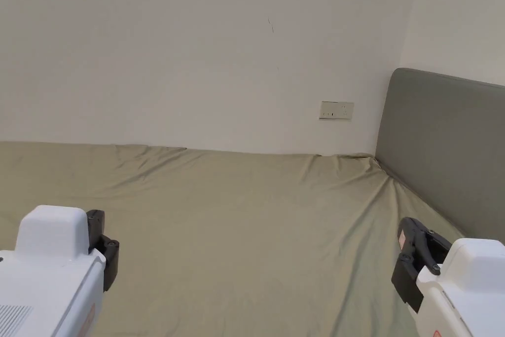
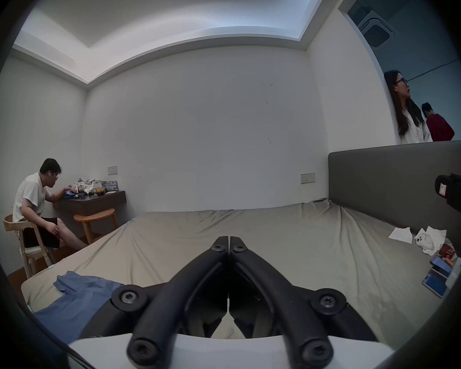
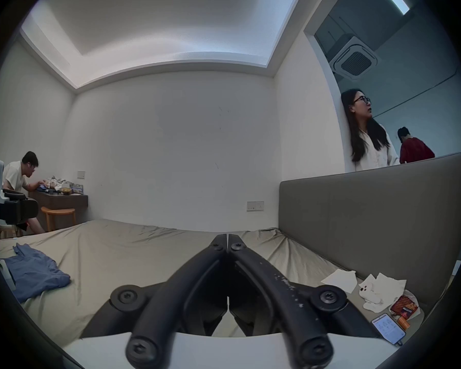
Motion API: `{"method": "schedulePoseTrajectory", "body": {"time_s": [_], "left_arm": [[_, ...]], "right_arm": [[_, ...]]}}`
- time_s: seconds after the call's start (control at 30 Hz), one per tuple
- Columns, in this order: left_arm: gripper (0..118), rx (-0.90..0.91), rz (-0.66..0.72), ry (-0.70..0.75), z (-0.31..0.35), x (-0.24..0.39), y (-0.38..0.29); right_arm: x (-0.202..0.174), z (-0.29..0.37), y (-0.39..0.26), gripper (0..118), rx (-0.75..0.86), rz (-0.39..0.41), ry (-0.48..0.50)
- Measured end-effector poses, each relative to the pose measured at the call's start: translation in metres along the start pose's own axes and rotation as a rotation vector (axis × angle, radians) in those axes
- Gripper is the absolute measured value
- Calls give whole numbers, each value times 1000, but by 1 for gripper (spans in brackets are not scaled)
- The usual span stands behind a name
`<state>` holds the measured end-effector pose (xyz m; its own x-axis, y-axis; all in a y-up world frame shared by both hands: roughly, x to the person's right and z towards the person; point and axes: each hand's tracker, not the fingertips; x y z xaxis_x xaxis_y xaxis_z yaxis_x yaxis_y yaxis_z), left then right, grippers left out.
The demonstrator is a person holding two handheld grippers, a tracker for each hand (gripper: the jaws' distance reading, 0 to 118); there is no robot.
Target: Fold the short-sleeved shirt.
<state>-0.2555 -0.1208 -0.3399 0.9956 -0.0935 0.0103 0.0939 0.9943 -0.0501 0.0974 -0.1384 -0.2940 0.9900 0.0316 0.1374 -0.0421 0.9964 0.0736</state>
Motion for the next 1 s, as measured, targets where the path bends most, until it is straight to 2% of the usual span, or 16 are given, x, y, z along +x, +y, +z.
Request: {"method": "schedulePoseTrajectory", "body": {"time_s": [0.03,0.13,0.23,0.33,0.47,0.63,0.77,0.9,1.0], "left_arm": [[0,1,5,1,-1,1,-1],[0,-8,25,-15,-2,1,1],[0,-4,14,-6,4,-6,-1],[0,-12,-5,56,16,-26,-4],[0,-36,2,218,45,-73,-13],[0,-98,-11,495,100,-141,-29],[0,-148,50,681,146,-190,-43],[0,-171,113,794,177,-222,-55],[0,-181,135,818,183,-234,-63]], "right_arm": [[0,1,-1,1,3,6,-26],[1,1,-3,1,-10,-19,-22],[-8,-1,-4,1,-12,-49,20],[-35,-10,-4,1,-10,-31,98],[-91,-25,-5,1,-15,-42,284],[-188,-37,-6,1,-27,-64,572],[-259,-32,-7,1,-51,-99,797],[-310,-23,-10,1,-71,-97,937],[-332,-20,-12,1,-79,-84,984]]}}
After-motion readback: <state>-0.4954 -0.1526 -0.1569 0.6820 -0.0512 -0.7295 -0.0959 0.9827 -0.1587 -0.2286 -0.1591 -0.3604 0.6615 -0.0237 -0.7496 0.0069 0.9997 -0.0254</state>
